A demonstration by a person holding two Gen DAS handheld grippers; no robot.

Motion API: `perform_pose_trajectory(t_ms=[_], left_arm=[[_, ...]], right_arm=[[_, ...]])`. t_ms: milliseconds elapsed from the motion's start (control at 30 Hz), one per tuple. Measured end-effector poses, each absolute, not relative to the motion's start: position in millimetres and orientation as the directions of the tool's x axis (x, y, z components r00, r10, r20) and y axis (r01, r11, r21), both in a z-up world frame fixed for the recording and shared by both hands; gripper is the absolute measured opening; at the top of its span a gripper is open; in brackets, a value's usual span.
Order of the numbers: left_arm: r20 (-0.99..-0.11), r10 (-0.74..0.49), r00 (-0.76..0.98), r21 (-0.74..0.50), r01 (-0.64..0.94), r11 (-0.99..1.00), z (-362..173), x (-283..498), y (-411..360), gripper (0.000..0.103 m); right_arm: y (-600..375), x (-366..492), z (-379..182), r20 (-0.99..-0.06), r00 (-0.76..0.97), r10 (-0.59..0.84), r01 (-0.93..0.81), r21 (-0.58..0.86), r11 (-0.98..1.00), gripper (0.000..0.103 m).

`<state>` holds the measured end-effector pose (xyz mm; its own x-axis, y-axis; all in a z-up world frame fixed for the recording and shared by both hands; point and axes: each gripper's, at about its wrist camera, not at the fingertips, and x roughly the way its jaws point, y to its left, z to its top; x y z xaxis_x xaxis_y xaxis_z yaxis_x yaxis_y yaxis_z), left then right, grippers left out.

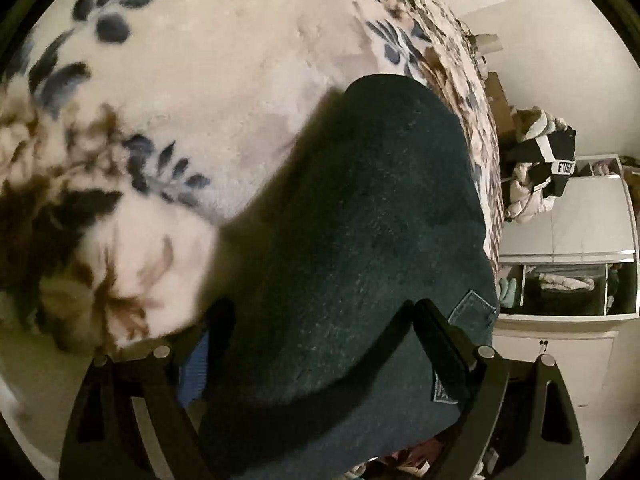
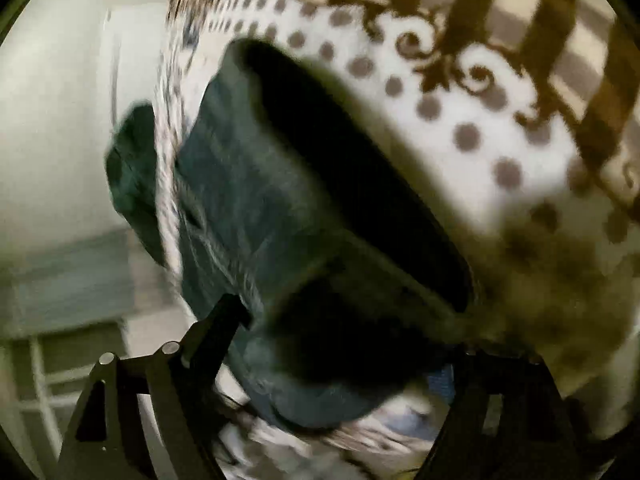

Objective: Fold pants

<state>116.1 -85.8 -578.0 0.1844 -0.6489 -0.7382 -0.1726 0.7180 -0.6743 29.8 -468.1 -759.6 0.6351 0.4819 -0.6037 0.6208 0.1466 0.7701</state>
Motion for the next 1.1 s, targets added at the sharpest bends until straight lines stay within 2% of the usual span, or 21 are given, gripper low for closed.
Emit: perform_pose_trajectory(t_ms=[67,167,267,400,467,500,533,567,600,633,667,767,1100], left_arm=[[-0.726,-0.659,0.194,-0.687,-0.164,0.708,-579,117,-86,0.091],[-0.721,-0.666,0.190,-0.691,-0.140,0.709,-580,117,-87,0.091],[-0.712,-0.679,0.179,-0.701,-0.134,0.700,-582,119,-85,0.091],[-0.705,-0.683,0.191,-0.706,-0.094,0.702,-580,119,-89,0.091],[-0.702,-0.682,0.204,-0.705,-0.068,0.706,-578,120,-96,0.091],[-0.694,-0.686,0.221,-0.711,-0.061,0.700,-576,119,-97,0.091],[-0.690,-0.681,0.243,-0.711,-0.054,0.701,-574,118,-97,0.083],[-0.700,-0.669,0.249,-0.698,-0.042,0.715,-571,117,-99,0.065],[-0.707,-0.660,0.255,-0.689,-0.035,0.724,-568,116,-99,0.055],[-0.713,-0.650,0.262,-0.680,-0.034,0.732,-565,114,-97,0.040],[-0.710,-0.653,0.263,-0.683,-0.036,0.729,-563,111,-95,0.034],[-0.710,-0.648,0.276,-0.681,-0.032,0.732,-550,109,-95,0.025],[-0.673,-0.658,0.337,-0.694,0.019,0.719,-466,120,-91,0.024]], right_arm=[[-467,28,-758,-0.576,0.665,0.474,0.585,0.797,0.148,0.085],[-461,29,-756,-0.651,0.610,0.452,0.602,0.751,0.269,0.076],[-452,31,-748,-0.690,0.580,0.433,0.612,0.720,0.326,0.076],[-441,41,-761,-0.644,0.633,0.430,0.621,0.754,0.215,0.087],[-434,48,-758,-0.643,0.642,0.417,0.610,0.758,0.230,0.087],[-432,49,-757,-0.645,0.642,0.415,0.606,0.758,0.242,0.081],[-430,48,-754,-0.650,0.642,0.407,0.604,0.756,0.254,0.074],[-428,44,-753,-0.640,0.654,0.404,0.600,0.764,0.239,0.061],[-425,41,-753,-0.632,0.661,0.405,0.599,0.769,0.223,0.053],[-424,39,-750,-0.632,0.665,0.399,0.600,0.769,0.218,0.050],[-418,40,-746,-0.642,0.661,0.388,0.605,0.762,0.229,0.046],[-411,46,-730,-0.670,0.646,0.367,0.615,0.741,0.269,0.041],[-398,73,-644,-0.648,0.666,0.369,0.533,0.760,0.372,0.037]])
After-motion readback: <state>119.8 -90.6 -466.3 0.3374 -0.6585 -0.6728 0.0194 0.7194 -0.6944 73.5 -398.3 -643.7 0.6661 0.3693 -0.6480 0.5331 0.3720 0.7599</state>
